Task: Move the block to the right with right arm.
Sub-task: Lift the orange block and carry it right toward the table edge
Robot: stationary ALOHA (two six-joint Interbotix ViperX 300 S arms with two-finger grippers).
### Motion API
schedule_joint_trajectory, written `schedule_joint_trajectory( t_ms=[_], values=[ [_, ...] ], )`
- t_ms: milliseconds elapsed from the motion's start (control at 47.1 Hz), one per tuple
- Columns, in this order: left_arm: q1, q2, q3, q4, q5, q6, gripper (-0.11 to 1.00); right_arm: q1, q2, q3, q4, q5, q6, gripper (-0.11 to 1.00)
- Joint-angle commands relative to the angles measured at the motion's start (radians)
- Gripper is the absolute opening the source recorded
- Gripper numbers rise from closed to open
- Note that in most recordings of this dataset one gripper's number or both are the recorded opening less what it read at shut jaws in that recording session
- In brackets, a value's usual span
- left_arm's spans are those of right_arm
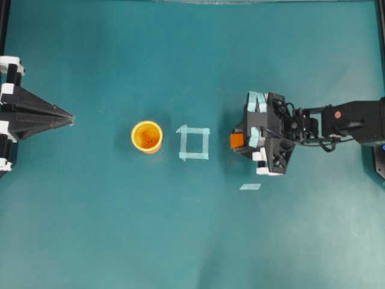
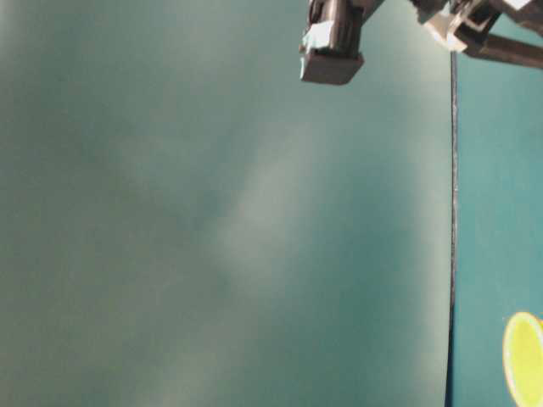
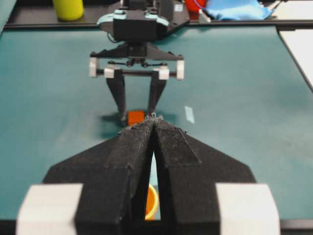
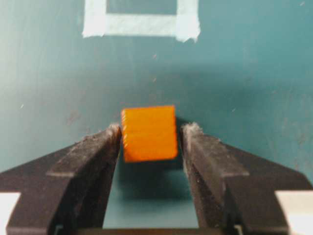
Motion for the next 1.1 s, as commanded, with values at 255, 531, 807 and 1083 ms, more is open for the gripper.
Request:
schedule_joint_trajectory(
  t_ms=[255, 531, 807, 1083],
  values=[
    [-0.002, -0.002, -0.032, 0.002, 0.005, -0.002, 0.0, -0.005, -0.023, -0.038, 0.0, 0.063, 0.006, 0.44],
    [-0.002, -0.012, -0.034, 0.003, 0.032, 0.0, 0.0, -0.003, -0.135, -0.12, -0.002, 0.195, -0.008, 0.41],
    [-0.002, -0.014, -0.034, 0.003, 0.041, 0.002, 0.0, -0.003, -0.225, -0.184, -0.002, 0.342, -0.008, 0.41],
    [-0.002, -0.014, -0.034, 0.003, 0.043, 0.002, 0.0, -0.003, -0.308, -0.207, -0.002, 0.468, 0.0, 0.41]
  ],
)
